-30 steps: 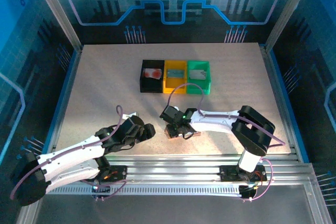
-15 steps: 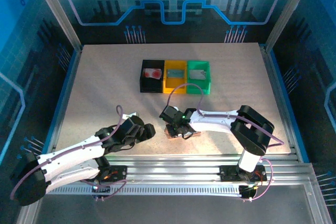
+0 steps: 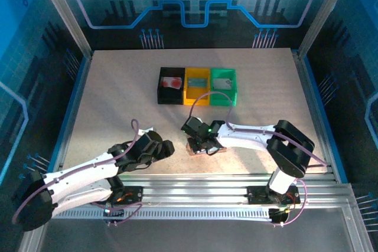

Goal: Take the credit cards out of the card holder

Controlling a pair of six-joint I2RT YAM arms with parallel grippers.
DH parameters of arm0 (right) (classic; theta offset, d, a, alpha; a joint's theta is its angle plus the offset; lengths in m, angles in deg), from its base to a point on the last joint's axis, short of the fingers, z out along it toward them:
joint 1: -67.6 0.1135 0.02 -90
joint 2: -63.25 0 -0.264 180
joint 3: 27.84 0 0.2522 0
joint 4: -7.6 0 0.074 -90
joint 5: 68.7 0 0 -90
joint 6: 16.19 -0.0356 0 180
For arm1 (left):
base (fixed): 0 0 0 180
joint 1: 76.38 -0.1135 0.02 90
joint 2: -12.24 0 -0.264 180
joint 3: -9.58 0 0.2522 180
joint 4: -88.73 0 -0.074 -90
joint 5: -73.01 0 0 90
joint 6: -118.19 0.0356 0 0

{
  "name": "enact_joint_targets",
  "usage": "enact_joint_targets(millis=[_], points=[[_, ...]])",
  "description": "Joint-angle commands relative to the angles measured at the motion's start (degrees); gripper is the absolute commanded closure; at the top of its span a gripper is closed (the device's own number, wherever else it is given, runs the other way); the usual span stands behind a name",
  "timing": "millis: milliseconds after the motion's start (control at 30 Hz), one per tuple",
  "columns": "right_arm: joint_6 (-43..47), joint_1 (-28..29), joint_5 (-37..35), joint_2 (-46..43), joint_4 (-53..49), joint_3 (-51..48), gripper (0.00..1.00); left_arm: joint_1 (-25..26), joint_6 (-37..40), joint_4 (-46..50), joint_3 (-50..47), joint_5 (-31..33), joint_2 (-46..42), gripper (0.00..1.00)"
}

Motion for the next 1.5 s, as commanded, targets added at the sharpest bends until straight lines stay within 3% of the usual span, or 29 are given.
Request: enact_joint_targets(millis=[0,1467], points=[[-1.2,-1.5,1.9,-2.5,-0.1,-1.6,0.77,-0.4,-0.5,0.0,-0.6,-0.1,0.4,0.23],[3.3,-17.6,6.1,-19.7,-2.5,-13.4,0.81,-0.5,0.6,-2.0,1.5,-1.7,5.3,0.23]])
